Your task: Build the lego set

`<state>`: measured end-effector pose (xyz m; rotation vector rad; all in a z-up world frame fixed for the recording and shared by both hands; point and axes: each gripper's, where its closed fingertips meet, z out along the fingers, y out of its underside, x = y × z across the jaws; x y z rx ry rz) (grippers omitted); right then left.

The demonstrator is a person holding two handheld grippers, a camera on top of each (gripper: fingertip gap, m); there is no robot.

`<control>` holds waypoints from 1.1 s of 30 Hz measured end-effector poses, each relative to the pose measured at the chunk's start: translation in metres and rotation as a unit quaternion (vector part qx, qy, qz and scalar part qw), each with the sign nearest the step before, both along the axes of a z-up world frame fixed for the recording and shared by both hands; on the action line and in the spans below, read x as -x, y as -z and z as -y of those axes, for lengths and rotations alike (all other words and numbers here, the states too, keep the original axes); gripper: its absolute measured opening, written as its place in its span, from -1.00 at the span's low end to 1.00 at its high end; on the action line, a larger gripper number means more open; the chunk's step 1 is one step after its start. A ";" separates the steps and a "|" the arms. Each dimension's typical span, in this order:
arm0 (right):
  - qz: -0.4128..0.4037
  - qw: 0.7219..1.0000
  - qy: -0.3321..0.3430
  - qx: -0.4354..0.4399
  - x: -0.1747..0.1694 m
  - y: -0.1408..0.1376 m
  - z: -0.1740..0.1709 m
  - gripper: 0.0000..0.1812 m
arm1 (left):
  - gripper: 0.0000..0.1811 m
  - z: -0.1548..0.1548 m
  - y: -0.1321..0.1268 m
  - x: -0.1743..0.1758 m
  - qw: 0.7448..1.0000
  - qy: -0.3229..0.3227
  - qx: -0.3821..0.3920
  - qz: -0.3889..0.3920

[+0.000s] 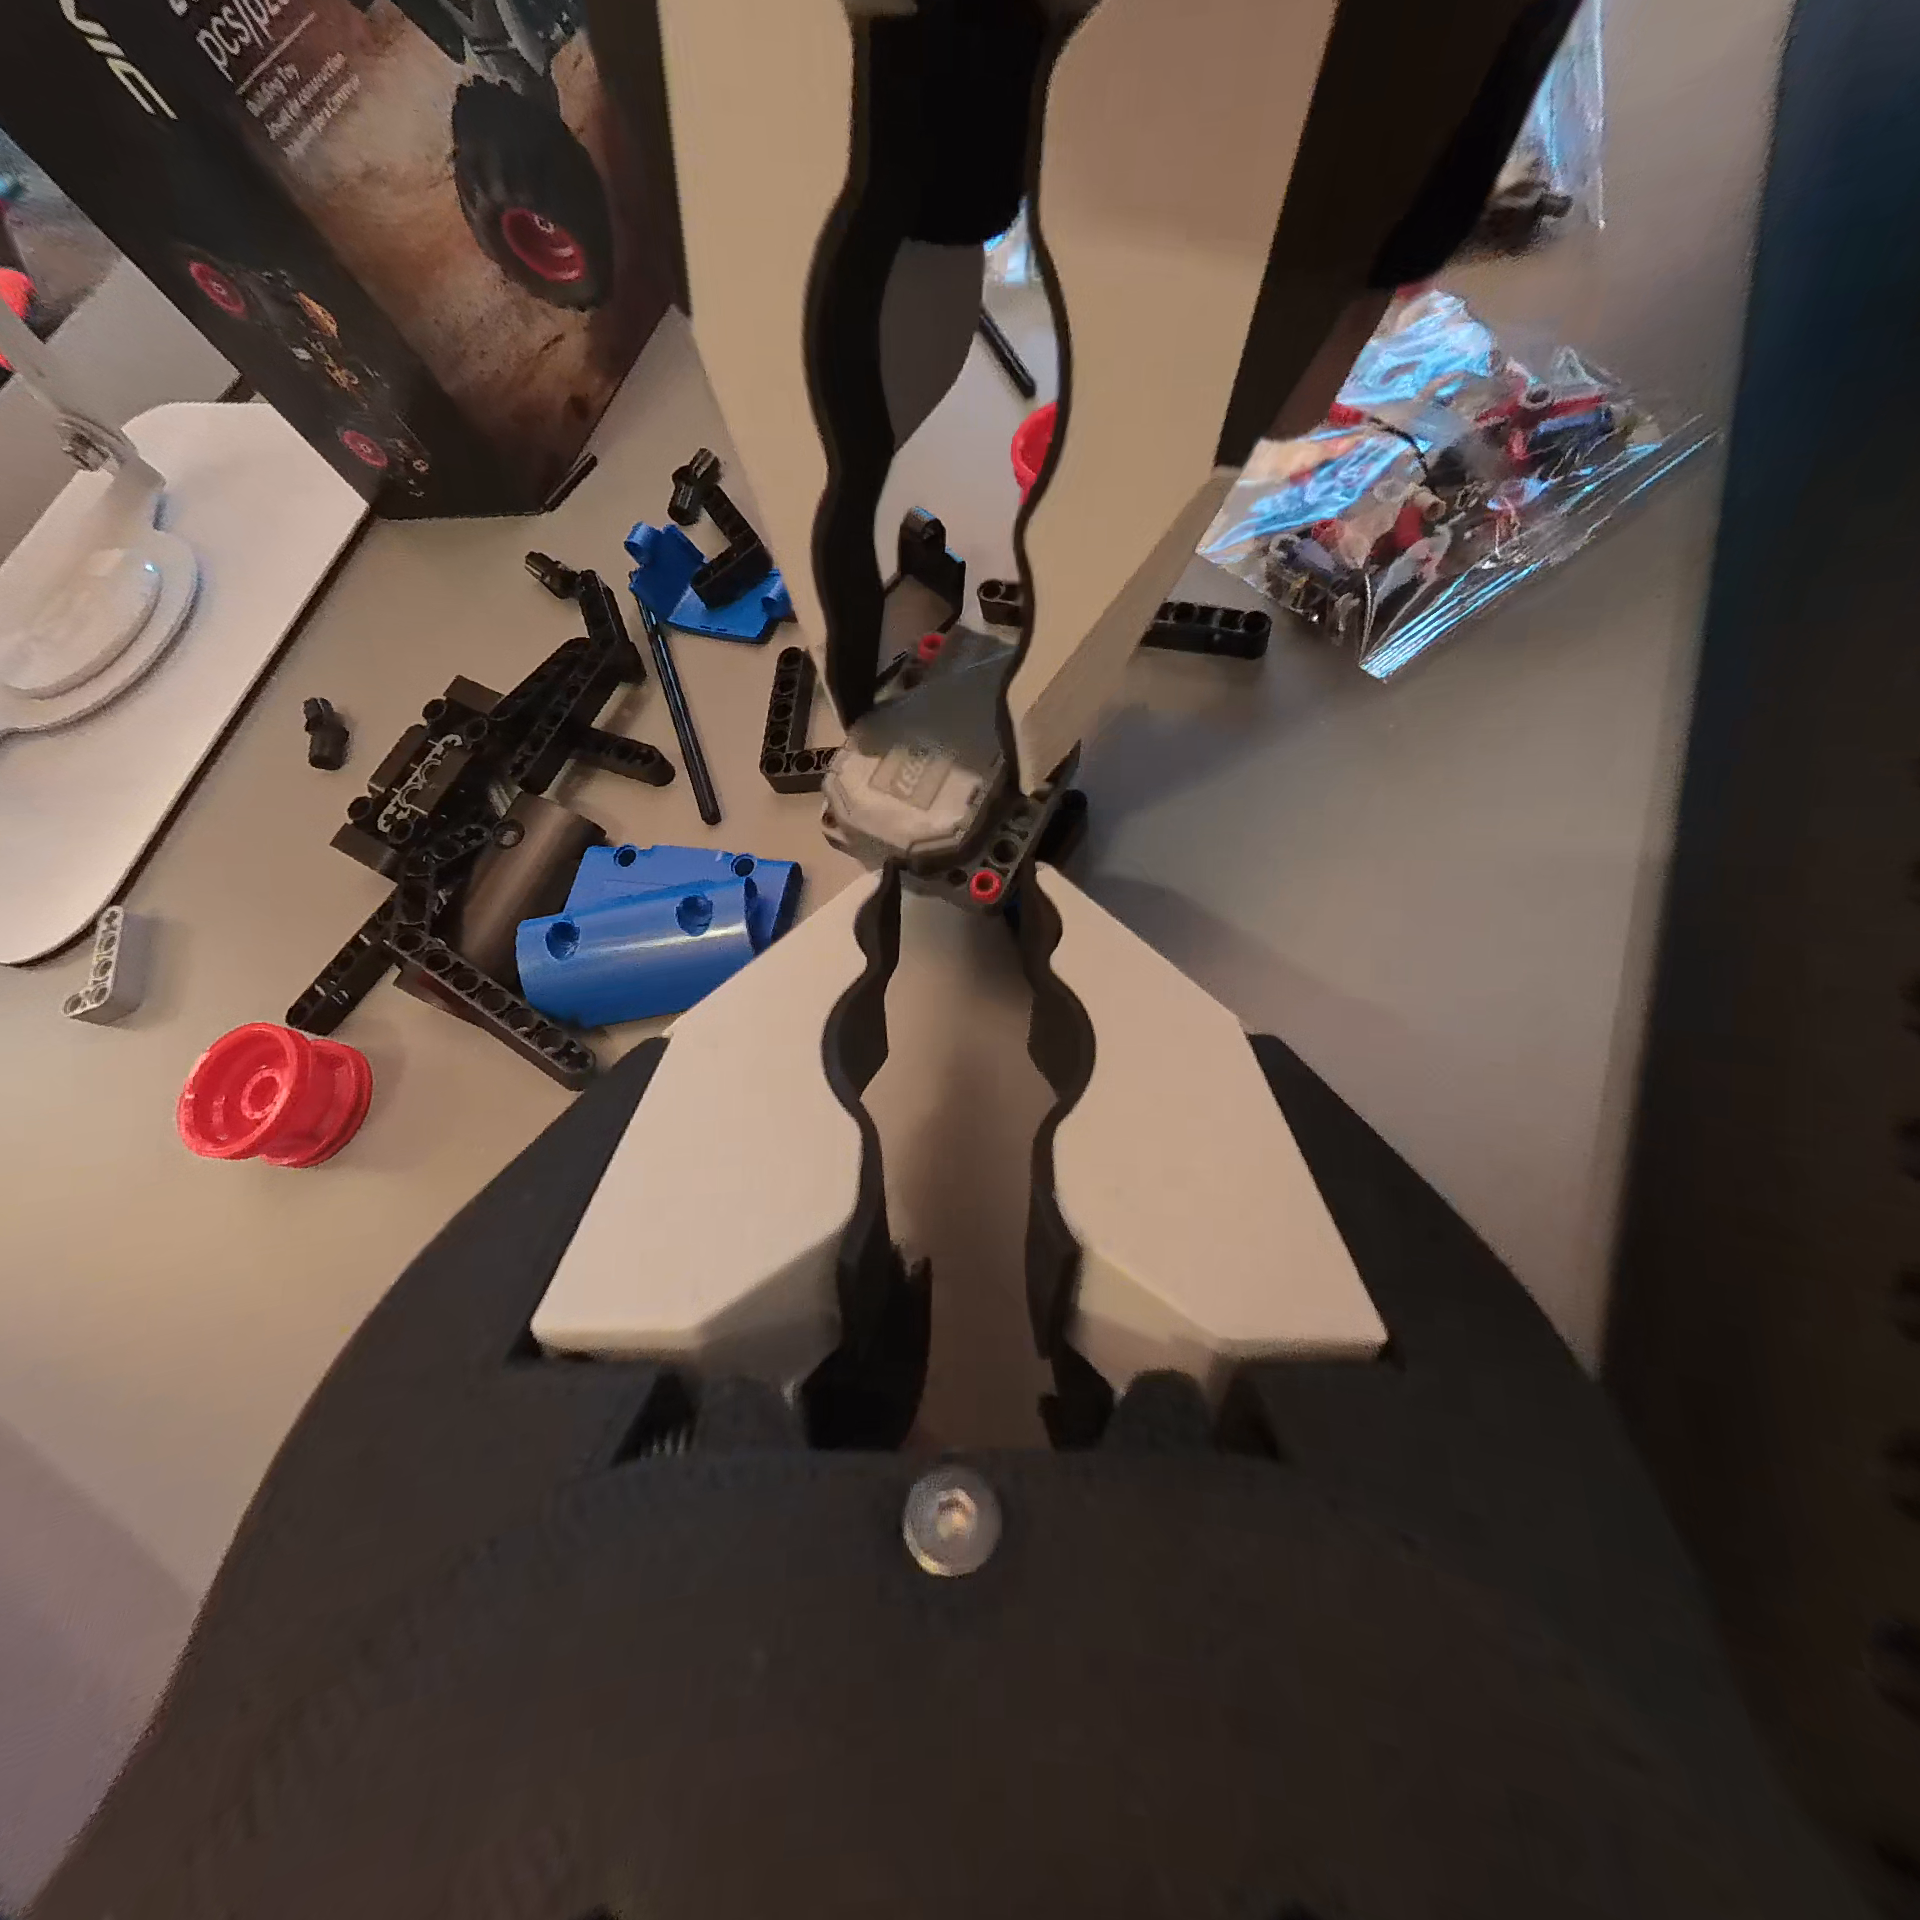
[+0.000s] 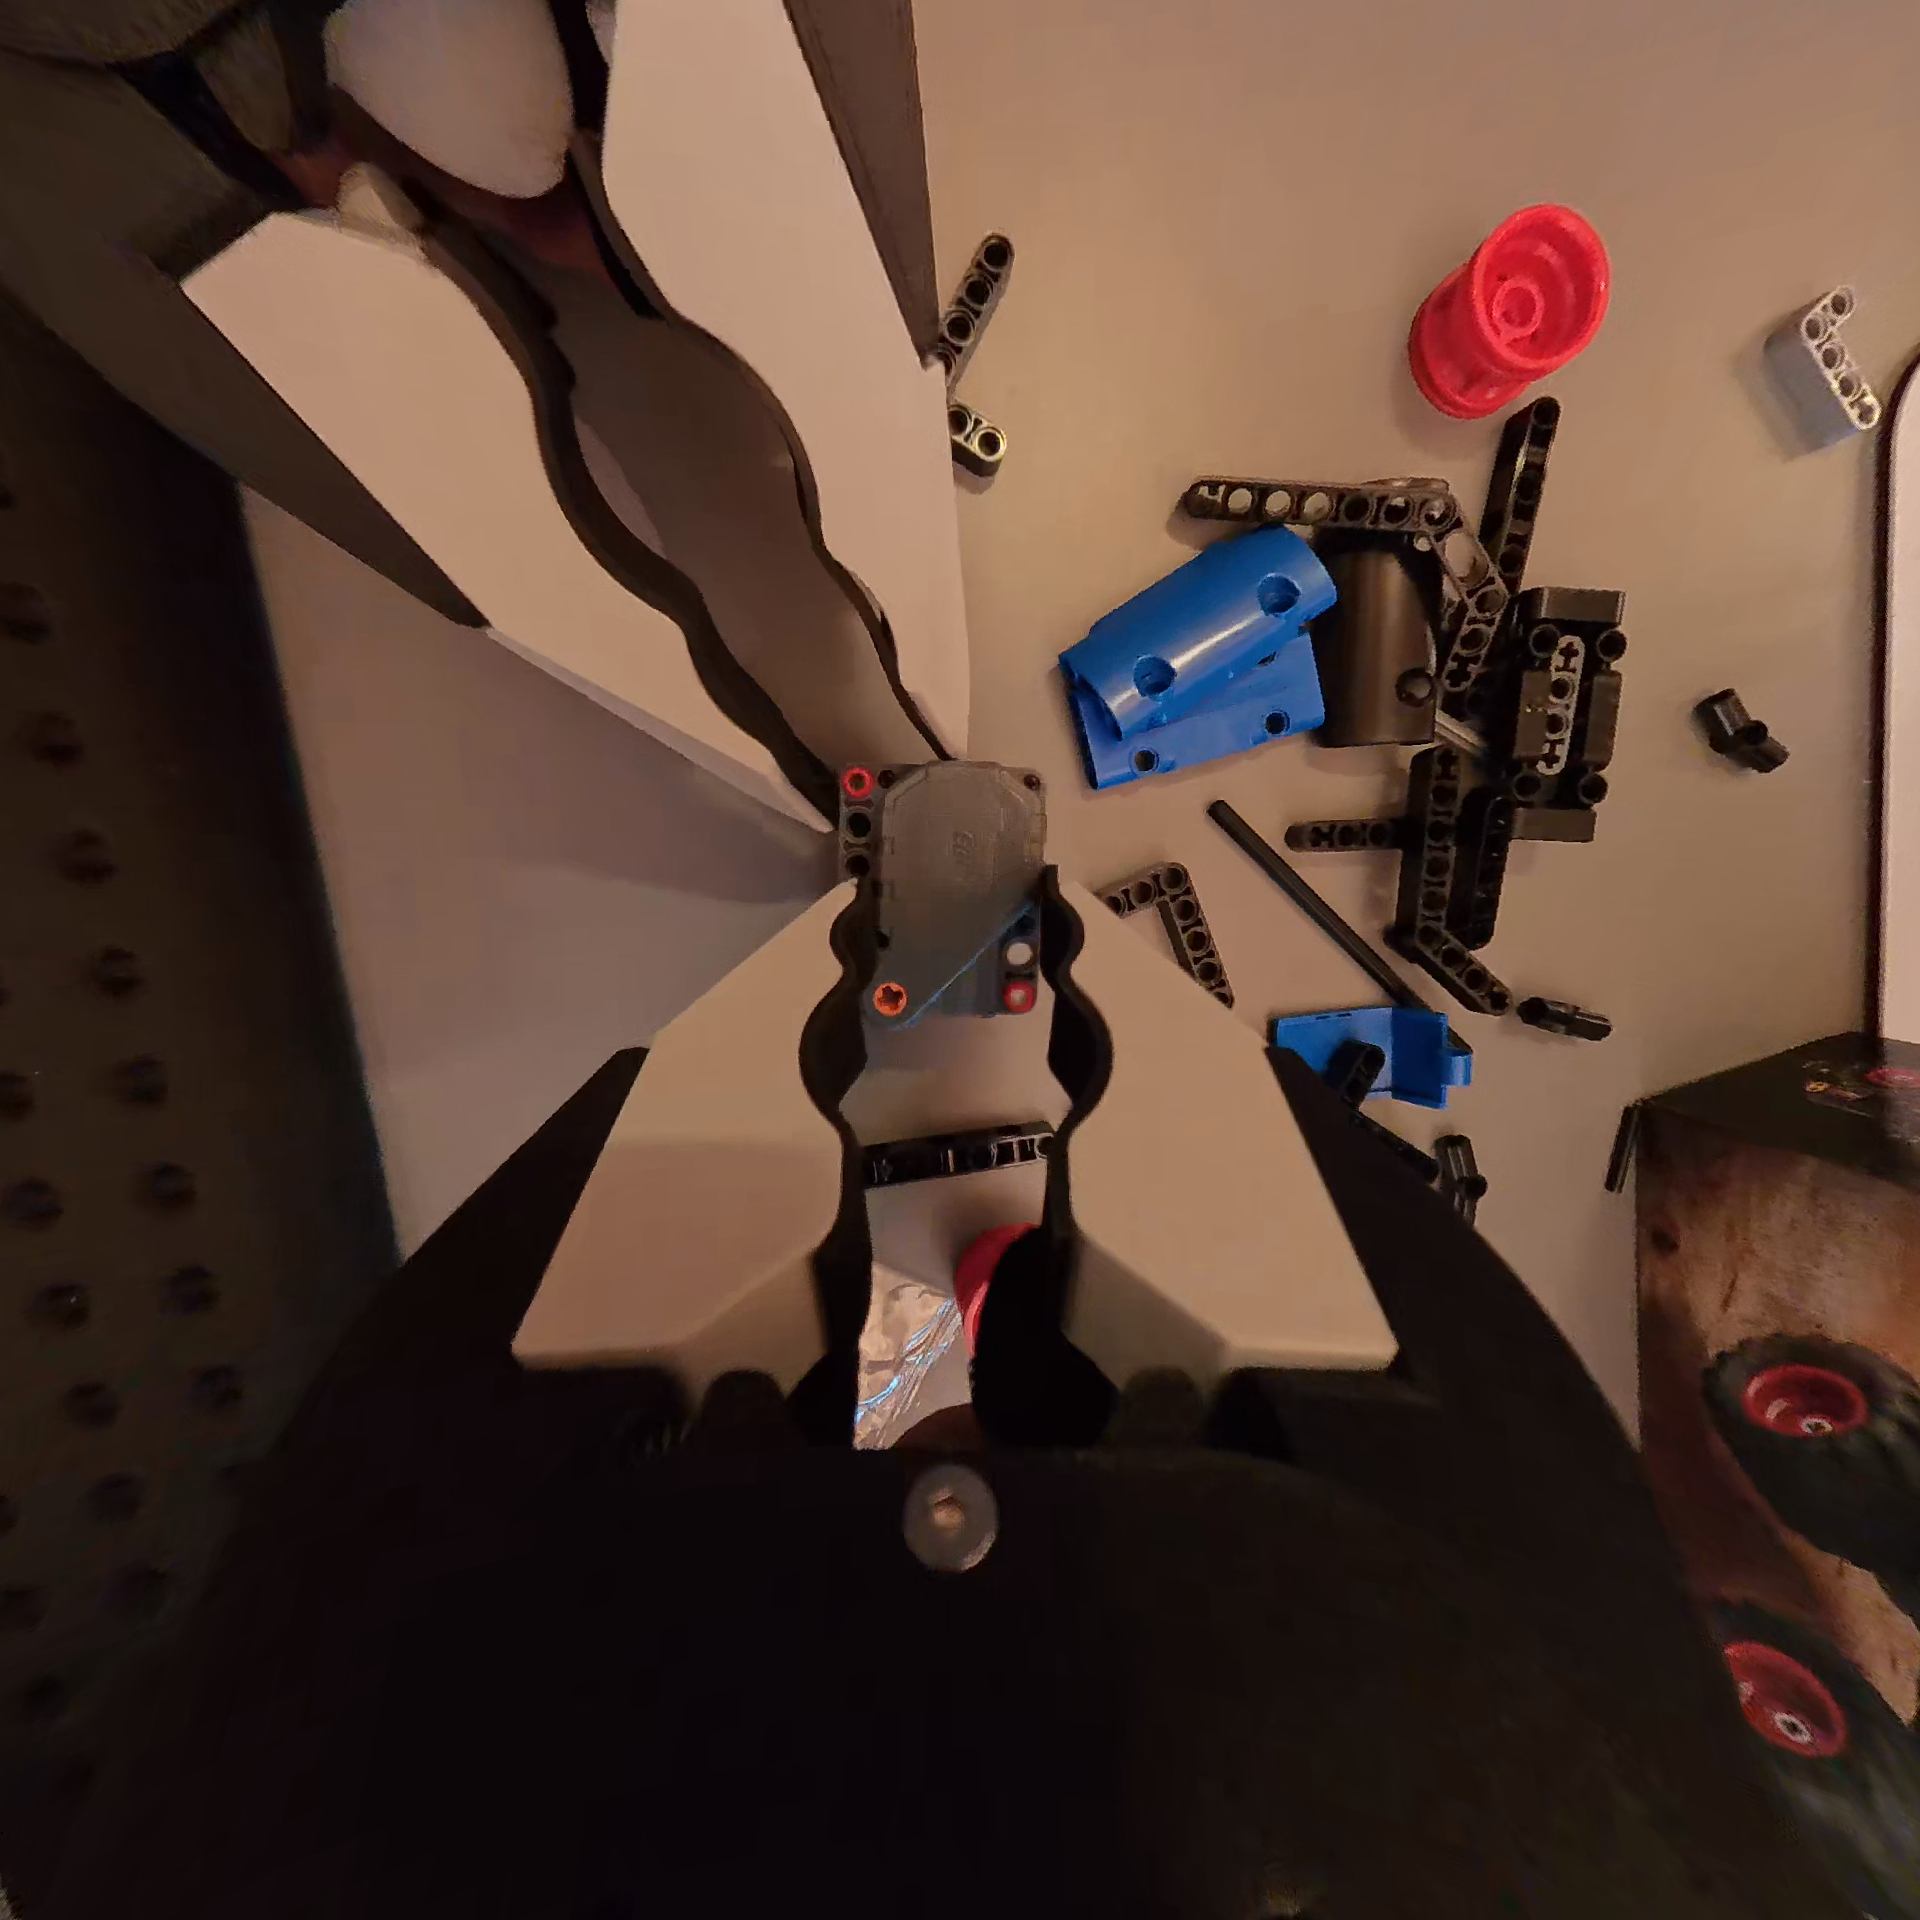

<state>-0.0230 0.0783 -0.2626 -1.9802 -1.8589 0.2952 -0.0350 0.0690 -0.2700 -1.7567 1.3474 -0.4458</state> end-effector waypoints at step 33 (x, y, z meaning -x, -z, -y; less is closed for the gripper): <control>0.021 1.000 -0.005 0.015 -0.002 0.003 -0.002 -0.69 | -0.81 0.000 0.001 -0.001 1.000 0.000 0.026 0.011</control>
